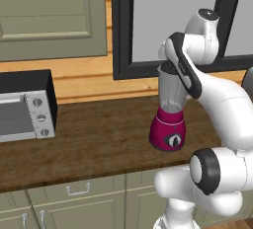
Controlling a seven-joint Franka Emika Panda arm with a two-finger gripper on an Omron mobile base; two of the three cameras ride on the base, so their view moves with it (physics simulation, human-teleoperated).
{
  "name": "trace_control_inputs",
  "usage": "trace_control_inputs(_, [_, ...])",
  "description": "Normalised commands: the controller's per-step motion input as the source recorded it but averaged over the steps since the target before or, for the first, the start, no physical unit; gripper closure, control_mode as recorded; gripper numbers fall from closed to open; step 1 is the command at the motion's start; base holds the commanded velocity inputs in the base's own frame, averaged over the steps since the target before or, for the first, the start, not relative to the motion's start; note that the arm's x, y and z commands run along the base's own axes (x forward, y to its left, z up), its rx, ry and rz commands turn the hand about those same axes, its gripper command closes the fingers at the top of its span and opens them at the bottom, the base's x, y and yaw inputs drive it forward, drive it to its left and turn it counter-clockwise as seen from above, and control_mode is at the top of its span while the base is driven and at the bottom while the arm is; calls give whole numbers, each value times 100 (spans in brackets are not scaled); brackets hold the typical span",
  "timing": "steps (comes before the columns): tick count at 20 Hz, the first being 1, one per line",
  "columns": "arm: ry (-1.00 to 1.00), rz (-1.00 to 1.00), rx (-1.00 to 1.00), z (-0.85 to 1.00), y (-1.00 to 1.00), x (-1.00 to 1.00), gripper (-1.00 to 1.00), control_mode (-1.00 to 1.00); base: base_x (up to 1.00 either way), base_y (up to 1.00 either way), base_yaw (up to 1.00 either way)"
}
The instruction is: Close the lid blender by securely placing the lid on top.
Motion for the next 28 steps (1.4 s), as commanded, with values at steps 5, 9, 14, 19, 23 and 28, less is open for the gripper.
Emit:
trace_control_inputs(5, [5, 0, -2, -70, 0, -7, 100, -100, 0, 0, 0])
trace_control_inputs(9, [8, 0, -4, -52, 0, -26, -100, -100, 0, 0, 0])
trace_control_inputs(14, [11, 0, -3, -43, 0, -43, -100, -100, 0, 0, 0])
trace_control_inputs(19, [8, 0, -1, -35, -2, -72, -100, -100, 0, 0, 0])
trace_control_inputs(23, [9, 0, 0, -32, -3, -75, -100, -100, 0, 0, 0])
trace_control_inputs(28, [12, 0, 0, -27, -5, -73, -100, -100, 0, 0, 0])
